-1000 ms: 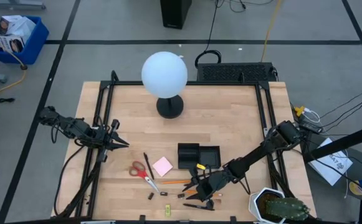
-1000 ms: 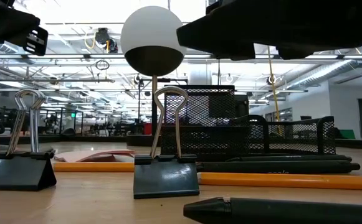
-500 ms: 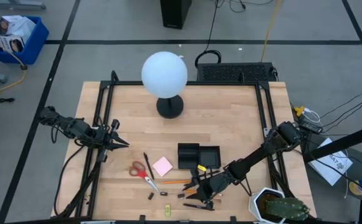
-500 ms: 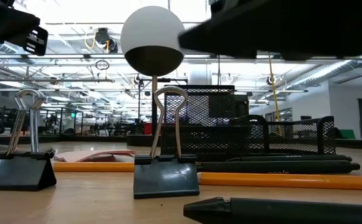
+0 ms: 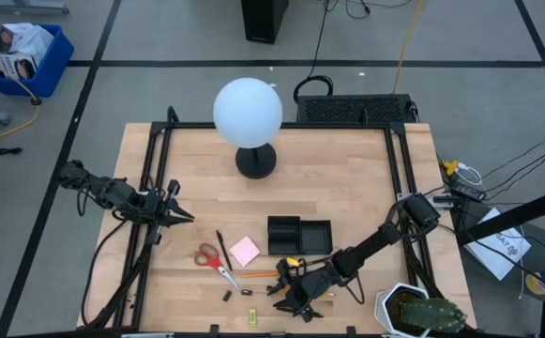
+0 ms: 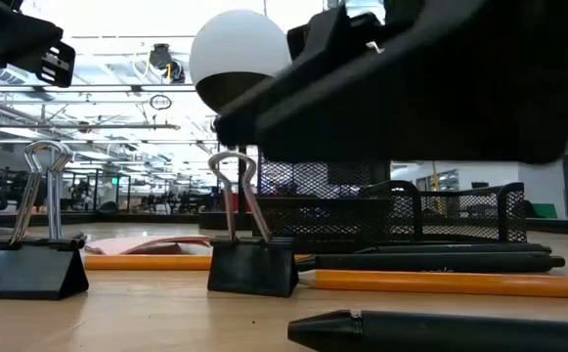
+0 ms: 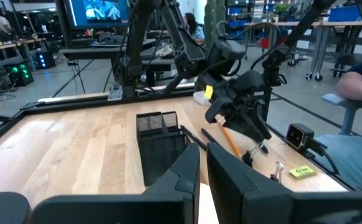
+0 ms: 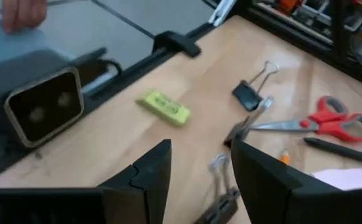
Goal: Pick and place office supplies into organizer
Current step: Put the binder clip into the desk organizer
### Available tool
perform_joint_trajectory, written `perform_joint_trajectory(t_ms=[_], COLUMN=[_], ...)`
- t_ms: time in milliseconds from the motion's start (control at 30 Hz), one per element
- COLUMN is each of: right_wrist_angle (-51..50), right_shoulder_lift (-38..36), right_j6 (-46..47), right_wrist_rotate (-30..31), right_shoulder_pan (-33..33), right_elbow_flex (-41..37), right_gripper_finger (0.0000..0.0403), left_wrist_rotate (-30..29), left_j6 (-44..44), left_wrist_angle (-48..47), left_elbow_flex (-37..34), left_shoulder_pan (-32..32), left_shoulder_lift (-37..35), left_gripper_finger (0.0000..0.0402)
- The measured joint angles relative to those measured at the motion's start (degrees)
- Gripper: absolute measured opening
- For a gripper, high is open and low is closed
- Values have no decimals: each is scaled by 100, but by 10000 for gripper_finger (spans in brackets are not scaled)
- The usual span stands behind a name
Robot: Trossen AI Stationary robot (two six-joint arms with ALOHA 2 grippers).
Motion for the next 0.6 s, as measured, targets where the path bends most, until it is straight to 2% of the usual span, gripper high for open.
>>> perform_joint_trajectory(t_ms=[133,600], right_wrist_angle=[-19,188], right_shoulder_lift=[-1,-3], right_j6=[17,229], right_wrist_rotate=[182,136], right_shoulder_pan=[-9,-149], right_elbow_flex=[-5,-10], right_gripper_finger=[162,157], left_wrist_rotate=[-1,-13], left_j6=[0,0], left_wrist_angle=[-18,-17], left_elbow_flex=[0,0], left_shoulder_pan=[0,0], left_shoulder_lift=[0,0], left_gripper_finger=[37,37])
